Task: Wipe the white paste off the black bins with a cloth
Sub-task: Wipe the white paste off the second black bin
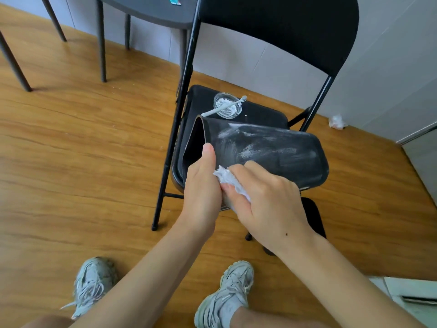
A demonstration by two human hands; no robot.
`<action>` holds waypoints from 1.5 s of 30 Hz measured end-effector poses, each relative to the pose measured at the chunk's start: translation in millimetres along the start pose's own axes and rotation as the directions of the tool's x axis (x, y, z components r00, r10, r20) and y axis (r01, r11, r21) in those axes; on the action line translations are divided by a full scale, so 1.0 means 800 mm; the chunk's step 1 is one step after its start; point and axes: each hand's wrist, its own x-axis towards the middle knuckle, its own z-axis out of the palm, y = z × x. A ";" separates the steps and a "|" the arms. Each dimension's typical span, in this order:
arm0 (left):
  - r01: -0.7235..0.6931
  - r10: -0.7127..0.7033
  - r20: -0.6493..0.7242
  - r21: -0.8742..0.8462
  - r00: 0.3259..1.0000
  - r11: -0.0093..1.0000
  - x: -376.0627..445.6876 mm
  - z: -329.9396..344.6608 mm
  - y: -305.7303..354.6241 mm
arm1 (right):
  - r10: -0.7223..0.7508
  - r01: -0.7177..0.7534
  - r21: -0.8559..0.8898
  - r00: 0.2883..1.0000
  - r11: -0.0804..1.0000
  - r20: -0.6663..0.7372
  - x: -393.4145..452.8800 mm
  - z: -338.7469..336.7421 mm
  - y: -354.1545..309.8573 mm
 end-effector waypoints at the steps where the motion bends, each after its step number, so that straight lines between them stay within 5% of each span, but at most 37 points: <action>1: -0.013 0.013 -0.004 0.014 1.000 1.000 -0.001 0.000 -0.004 | 0.010 -0.010 -0.054 1.000 0.998 -0.005 0.009 0.001 0.004; 9: 0.000 0.001 -0.040 0.016 0.999 1.000 0.002 0.008 0.000 | 0.223 -0.226 -0.145 0.974 0.963 -0.041 0.076 0.000 0.043; 15: -0.080 0.089 -0.067 0.127 0.994 0.989 -0.004 0.013 0.000 | 0.496 -0.488 -0.248 0.867 0.837 -0.033 0.056 -0.032 0.124; 23: -0.086 0.098 -0.085 0.138 0.992 0.987 -0.001 0.000 -0.003 | 0.101 -0.097 -0.078 0.994 0.992 0.049 0.024 -0.005 0.018; 29: -0.107 0.121 -0.086 0.158 0.989 0.982 -0.001 0.005 -0.001 | 0.245 -0.237 -0.211 0.969 0.948 0.015 0.075 -0.006 0.055; 35: -0.091 0.106 -0.090 0.151 0.990 0.984 -0.005 -0.001 -0.002 | 0.164 -0.155 -0.111 0.983 0.982 0.078 0.015 -0.011 0.028; 40: -0.100 0.120 -0.115 0.172 0.986 0.980 -0.012 0.006 -0.002 | 0.370 -0.350 -0.273 0.929 0.896 0.024 0.073 -0.012 0.073; 45: -0.109 0.128 -0.108 0.169 0.986 0.980 -0.006 0.002 -0.004 | 0.232 -0.233 -0.133 0.972 0.963 -0.025 0.019 0.003 0.009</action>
